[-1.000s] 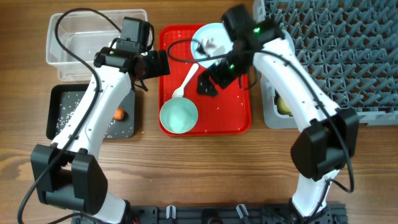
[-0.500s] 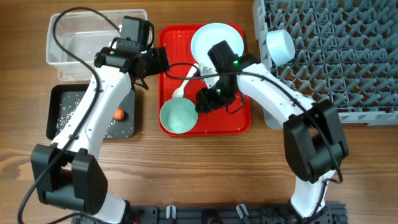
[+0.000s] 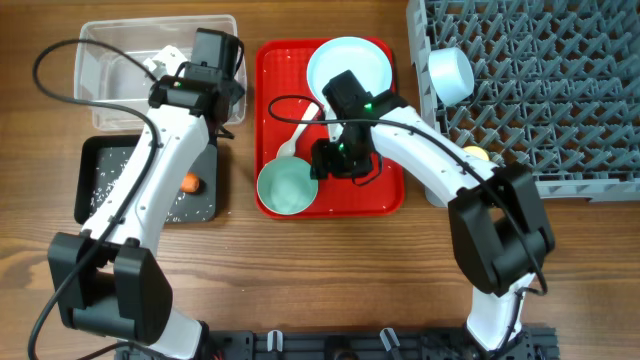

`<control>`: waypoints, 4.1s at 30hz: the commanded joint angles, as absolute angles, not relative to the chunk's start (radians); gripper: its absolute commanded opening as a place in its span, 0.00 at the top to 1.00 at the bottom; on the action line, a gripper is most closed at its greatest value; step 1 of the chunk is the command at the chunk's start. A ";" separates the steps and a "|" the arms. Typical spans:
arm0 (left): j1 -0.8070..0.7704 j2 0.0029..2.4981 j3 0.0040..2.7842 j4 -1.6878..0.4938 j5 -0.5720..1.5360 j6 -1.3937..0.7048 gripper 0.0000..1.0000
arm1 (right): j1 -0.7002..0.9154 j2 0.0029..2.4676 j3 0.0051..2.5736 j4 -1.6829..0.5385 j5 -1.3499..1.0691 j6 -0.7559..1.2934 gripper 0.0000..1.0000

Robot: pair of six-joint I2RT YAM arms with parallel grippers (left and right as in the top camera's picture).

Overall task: Sort waste into correct bins and load items into the dishwasher rack
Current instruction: 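Carry the green bowl with the right gripper and place it in the rack, then reach the right gripper to the white spoon and grasp it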

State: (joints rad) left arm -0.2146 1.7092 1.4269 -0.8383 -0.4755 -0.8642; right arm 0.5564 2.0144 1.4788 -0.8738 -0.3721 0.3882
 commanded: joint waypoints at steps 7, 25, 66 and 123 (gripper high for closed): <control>-0.172 1.716 1.433 -0.854 -0.513 -0.984 0.00 | 0.564 2.078 1.477 -0.864 -0.398 0.502 0.47; -0.172 1.716 1.433 -0.854 -0.513 -0.984 0.00 | 0.465 2.102 1.496 -0.873 -0.487 0.448 0.96; -0.172 1.716 1.433 -0.854 -0.513 -0.984 0.00 | 0.098 2.262 1.759 0.344 0.829 -0.749 0.96; -0.172 1.716 1.433 -0.854 -0.513 -0.984 0.00 | 0.390 1.998 1.760 -0.474 -0.016 0.069 0.00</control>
State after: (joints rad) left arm -0.1753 1.7092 1.4269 -0.8539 -0.4896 -0.9649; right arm 0.3790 2.0323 1.7573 -0.4053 0.2729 -0.0990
